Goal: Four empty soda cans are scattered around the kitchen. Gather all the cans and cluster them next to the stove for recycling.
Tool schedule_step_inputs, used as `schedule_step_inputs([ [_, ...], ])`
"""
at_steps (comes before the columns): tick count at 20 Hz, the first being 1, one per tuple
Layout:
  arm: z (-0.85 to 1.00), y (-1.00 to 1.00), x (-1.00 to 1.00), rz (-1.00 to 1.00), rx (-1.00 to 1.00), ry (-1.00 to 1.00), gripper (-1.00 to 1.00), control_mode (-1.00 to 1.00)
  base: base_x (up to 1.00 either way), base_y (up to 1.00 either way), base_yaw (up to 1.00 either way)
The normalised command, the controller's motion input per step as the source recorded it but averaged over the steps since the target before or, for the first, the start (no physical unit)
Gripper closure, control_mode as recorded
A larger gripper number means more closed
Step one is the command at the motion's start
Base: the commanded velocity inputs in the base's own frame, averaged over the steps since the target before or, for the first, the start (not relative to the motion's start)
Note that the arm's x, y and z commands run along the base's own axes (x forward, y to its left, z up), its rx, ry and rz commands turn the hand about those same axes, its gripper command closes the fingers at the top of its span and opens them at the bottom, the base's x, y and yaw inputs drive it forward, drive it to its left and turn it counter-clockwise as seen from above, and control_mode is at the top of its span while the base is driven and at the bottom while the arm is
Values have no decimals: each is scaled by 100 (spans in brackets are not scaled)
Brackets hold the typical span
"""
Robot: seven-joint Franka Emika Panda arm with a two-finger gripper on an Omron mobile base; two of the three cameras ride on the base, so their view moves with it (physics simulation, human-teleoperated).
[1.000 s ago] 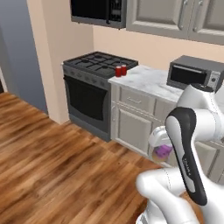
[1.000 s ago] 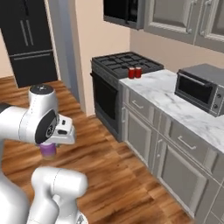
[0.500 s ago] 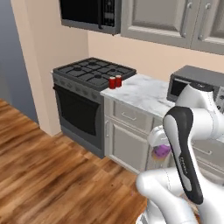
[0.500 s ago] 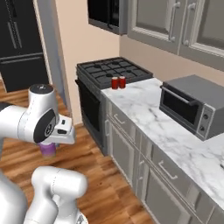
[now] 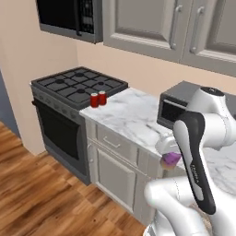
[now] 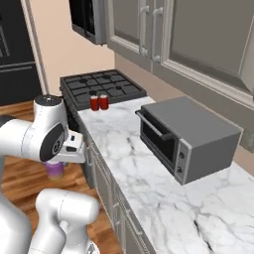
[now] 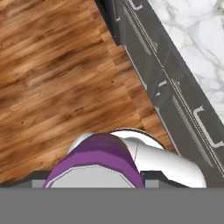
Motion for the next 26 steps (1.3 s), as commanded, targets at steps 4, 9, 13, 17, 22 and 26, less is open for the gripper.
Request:
schedule_step_inputs([
  [4, 0, 0, 0, 0, 0, 0, 100, 100, 77, 2, 2],
  [9, 0, 0, 0, 0, 0, 0, 100, 100, 83, 72, -19],
  [13, 0, 0, 0, 0, 0, 0, 100, 100, 91, 90, -24],
  [17, 0, 0, 0, 0, 0, 0, 100, 100, 99, 100, -24],
  [22, 0, 0, 0, 0, 0, 0, 100, 100, 83, 62, -21],
  [26, 0, 0, 0, 0, 0, 0, 100, 100, 76, 6, -23],
])
